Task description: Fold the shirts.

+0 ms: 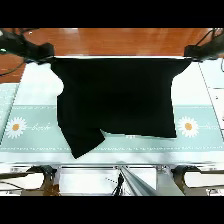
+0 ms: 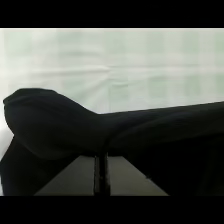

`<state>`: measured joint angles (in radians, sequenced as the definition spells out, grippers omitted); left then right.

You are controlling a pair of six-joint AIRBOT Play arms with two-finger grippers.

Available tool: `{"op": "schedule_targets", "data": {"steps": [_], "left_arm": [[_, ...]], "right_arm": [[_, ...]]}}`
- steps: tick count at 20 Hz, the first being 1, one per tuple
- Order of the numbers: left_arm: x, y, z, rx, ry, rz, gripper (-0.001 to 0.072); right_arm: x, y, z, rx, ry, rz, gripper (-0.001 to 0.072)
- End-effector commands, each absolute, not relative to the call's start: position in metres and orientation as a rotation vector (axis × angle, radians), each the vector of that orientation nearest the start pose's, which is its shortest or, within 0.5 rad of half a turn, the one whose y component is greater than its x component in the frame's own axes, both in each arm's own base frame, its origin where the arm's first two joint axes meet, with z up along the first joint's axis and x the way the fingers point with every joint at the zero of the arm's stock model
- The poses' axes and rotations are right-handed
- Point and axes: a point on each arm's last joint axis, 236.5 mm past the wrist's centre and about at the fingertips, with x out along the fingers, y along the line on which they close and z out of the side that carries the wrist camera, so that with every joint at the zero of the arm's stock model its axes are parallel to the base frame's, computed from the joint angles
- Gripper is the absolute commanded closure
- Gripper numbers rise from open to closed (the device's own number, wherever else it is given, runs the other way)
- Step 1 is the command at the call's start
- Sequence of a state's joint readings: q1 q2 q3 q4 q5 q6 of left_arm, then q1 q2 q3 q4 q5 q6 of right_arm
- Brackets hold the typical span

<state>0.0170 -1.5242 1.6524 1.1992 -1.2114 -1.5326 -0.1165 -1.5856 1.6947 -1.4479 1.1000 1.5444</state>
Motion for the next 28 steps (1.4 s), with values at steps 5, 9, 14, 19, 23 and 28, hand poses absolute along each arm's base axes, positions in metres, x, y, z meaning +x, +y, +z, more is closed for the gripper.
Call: {"op": "schedule_targets", "data": {"steps": [5,9,14,19,23,28], "left_arm": [[0.558,-0.085,0.008,-0.459,1.024,-0.219,0.0688],[0.532,-0.083,-0.027,-0.448,1.186,-0.228,0.0688],[0.448,-0.064,-0.035,-0.378,1.542,-0.287,0.0688],[0.440,-0.065,-0.039,-0.374,1.585,-0.288,0.0249],[0.409,-0.045,-0.010,-0.382,1.660,-0.306,0.0234],[0.355,-0.014,0.026,-0.387,1.547,-0.285,0.0214]], "right_arm": [[0.550,-0.025,-0.023,0.276,1.108,-0.025,0.0692],[0.527,-0.024,-0.027,0.270,1.200,-0.009,0.0692],[0.444,-0.011,-0.024,0.194,1.523,0.108,0.0692],[0.435,0.005,-0.027,0.231,1.560,0.176,0.0413],[0.384,-0.031,-0.007,0.173,1.722,0.108,0.0285],[0.332,-0.076,0.008,0.301,1.563,0.011,0.0110]]}}
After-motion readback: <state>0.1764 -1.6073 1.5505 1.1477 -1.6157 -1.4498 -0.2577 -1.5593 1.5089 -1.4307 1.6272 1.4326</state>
